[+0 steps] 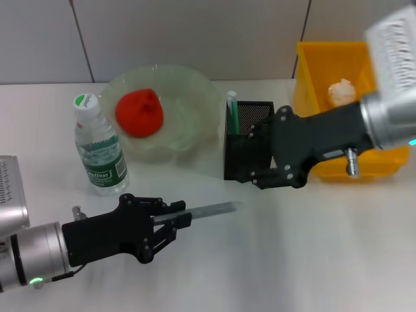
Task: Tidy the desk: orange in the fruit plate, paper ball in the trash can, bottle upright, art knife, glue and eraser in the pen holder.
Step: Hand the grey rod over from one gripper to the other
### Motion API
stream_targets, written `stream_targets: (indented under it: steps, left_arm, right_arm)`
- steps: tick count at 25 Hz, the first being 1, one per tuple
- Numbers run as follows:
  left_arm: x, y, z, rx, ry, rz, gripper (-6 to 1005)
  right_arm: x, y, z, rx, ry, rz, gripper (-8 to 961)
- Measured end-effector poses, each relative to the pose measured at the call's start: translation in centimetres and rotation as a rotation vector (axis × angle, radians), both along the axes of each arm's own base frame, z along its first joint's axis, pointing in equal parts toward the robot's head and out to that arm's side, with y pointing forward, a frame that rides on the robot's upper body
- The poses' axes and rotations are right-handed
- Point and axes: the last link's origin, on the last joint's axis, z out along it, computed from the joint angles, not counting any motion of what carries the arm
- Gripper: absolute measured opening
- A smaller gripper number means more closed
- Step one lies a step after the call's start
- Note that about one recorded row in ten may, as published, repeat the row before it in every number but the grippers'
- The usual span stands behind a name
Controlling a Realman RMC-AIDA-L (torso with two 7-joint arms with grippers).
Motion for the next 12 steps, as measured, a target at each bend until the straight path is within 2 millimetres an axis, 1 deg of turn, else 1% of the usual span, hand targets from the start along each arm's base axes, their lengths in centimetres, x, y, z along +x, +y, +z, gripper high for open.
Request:
stream_targets:
  steps: [1, 2, 5, 6, 7, 9, 11, 12]
  left_arm:
    - [0.0, 0.0, 0.0, 0.0, 0.0, 0.0, 182]
    - [-0.2, -0.2, 0.1, -0.001, -0.005, 0.004, 182]
    - [-0.2, -0.2, 0.1, -0.001, -0.005, 0.004, 182]
    - [-0.1, -0.6, 0.2, -0.021, -0.025, 0.011, 182]
    - [0.0, -0.7, 0.2, -0.028, -0.033, 0.012, 182]
    - [0.2, -0.8, 0.3, -0.04, -0.051, 0.011, 182]
    - [0.3, -1.0, 0.4, -0.05, -0.065, 0.01, 182]
    - [0.4, -1.0, 0.4, -0.056, -0.073, 0.012, 182]
  right_arm:
    - [1.4, -0.2, 0.0, -0.01, 0.103, -0.044, 471]
    - [1.4, -0.2, 0.0, -0.01, 0.103, -0.044, 471]
    - [3.4, -0.6, 0.0, -0.005, 0.25, -0.1, 471]
    - [4.9, -1.1, 0.3, 0.012, 0.362, -0.14, 471]
    - [4.9, -1.1, 0.3, 0.012, 0.362, -0.14, 471]
    - [6.2, -1.8, 0.6, 0.025, 0.474, -0.169, 471]
    - [7.7, -2.8, 0.5, 0.014, 0.565, -0.229, 471]
    - [7.7, -2.8, 0.5, 0.014, 0.565, -0.229, 471]
